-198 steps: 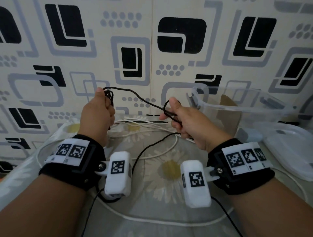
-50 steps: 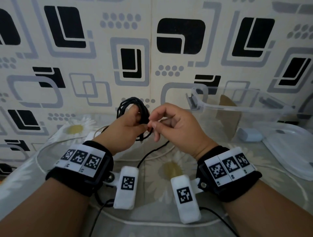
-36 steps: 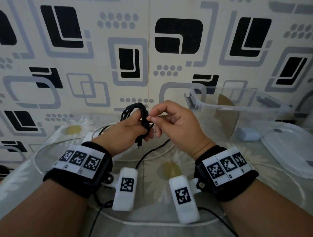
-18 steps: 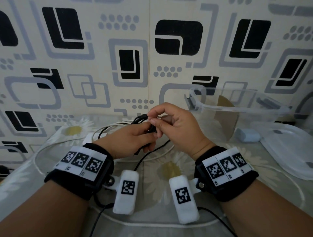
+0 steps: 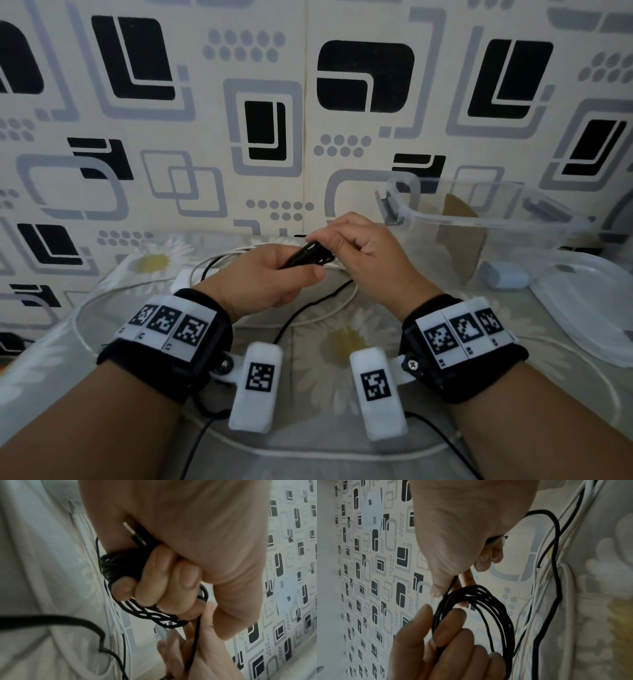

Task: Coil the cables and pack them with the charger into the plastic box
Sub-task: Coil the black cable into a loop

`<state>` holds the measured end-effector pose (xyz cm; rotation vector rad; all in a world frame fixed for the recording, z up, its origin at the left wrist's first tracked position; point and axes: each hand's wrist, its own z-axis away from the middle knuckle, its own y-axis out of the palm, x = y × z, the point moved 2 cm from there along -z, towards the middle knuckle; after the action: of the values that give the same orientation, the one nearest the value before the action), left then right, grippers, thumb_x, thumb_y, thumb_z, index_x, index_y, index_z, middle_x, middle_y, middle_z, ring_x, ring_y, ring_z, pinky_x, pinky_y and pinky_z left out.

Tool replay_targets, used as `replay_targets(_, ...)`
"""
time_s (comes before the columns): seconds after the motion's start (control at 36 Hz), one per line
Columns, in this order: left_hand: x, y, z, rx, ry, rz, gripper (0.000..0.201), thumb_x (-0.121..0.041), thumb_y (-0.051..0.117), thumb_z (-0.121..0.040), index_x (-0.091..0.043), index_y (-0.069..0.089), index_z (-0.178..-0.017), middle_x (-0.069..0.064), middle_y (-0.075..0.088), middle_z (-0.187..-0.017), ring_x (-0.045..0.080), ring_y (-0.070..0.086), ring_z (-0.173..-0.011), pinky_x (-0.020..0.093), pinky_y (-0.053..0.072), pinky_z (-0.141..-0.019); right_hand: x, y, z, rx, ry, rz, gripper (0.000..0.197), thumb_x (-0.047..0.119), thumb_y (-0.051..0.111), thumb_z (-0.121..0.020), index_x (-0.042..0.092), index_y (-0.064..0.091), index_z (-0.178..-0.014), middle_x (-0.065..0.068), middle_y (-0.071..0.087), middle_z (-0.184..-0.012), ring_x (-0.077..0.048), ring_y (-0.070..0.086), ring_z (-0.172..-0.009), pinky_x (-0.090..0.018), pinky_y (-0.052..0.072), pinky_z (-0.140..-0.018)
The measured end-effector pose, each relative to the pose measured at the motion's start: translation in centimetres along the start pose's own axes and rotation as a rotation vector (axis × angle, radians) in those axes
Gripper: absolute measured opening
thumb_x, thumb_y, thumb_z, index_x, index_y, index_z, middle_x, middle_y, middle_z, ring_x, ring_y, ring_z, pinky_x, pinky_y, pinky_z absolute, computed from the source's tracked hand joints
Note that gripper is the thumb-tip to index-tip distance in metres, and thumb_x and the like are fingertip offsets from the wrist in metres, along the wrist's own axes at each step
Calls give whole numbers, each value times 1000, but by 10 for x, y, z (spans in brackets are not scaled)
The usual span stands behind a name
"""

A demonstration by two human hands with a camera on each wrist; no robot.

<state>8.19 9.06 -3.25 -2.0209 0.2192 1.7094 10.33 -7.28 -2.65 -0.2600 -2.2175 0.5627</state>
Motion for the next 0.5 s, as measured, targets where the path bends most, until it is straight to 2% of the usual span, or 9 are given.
replay_targets(0.06,-1,2,0,28,25,64,31,-28,67,-78,-5,47,-69,-5,28,-51,7,25,-41,15,26,-41,-1,1,1,27,39,-6,43,48,43,-96,17,73,-99,-2,62,-95,-15,61,-91,-41,50,-87)
replay_targets(0.14,-2,3,0,50,62,154,35,-27,54,-86,-26,47,-52,-8,29,-47,6,21,-41,19,20,-44,-2,2,2,80,116,-58,59,60,34,-90,14,67,-106,2,67,-102,-10,62,-100,-38,47,-95)
replay_targets(0.17,-3,3,1,59,74,175,37,-29,54,-88,-27,45,-52,-9,28,-46,6,20,-40,21,18,-45,-2,2,2,99,136,-103,60,62,33,-88,17,67,-109,12,69,-101,-3,62,-99,-30,48,-93)
replay_targets(0.22,-5,3,2,70,93,214,36,-36,57,-85,-26,42,-54,-9,28,-44,6,19,-39,23,18,-46,-1,3,4,135,154,-162,47,59,32,-88,27,63,-102,31,64,-76,13,59,-78,-15,43,-76)
replay_targets(0.28,-5,4,2,74,110,251,34,-41,57,-80,-26,40,-54,-8,27,-43,6,19,-39,23,19,-45,2,3,4,146,159,-180,34,54,32,-89,33,59,-92,35,57,-63,15,54,-65,-13,35,-67)
replay_targets(0.33,-5,5,3,68,123,279,35,-41,57,-80,-24,38,-55,-7,26,-44,7,19,-39,25,18,-46,5,3,4,131,134,-191,34,54,33,-90,33,60,-88,31,59,-66,12,54,-67,-16,36,-71)
replay_targets(0.39,-4,5,2,63,125,302,37,-40,57,-80,-22,35,-58,-7,26,-44,7,19,-39,26,17,-46,6,3,3,93,106,-192,41,53,34,-91,24,63,-88,22,62,-73,7,55,-73,-23,42,-76)
replay_targets(0.44,-3,5,2,62,125,322,40,-39,57,-81,-18,30,-62,-6,26,-45,7,19,-39,27,16,-47,7,3,3,57,67,-166,48,49,35,-95,10,62,-87,7,61,-77,-10,57,-78,-35,47,-82)
replay_targets(0.5,-3,4,2,58,120,337,40,-39,57,-81,-16,30,-63,-6,25,-45,7,19,-39,28,16,-48,10,3,4,22,41,-153,48,43,36,-99,4,60,-84,-5,59,-75,-22,56,-77,-43,47,-83)
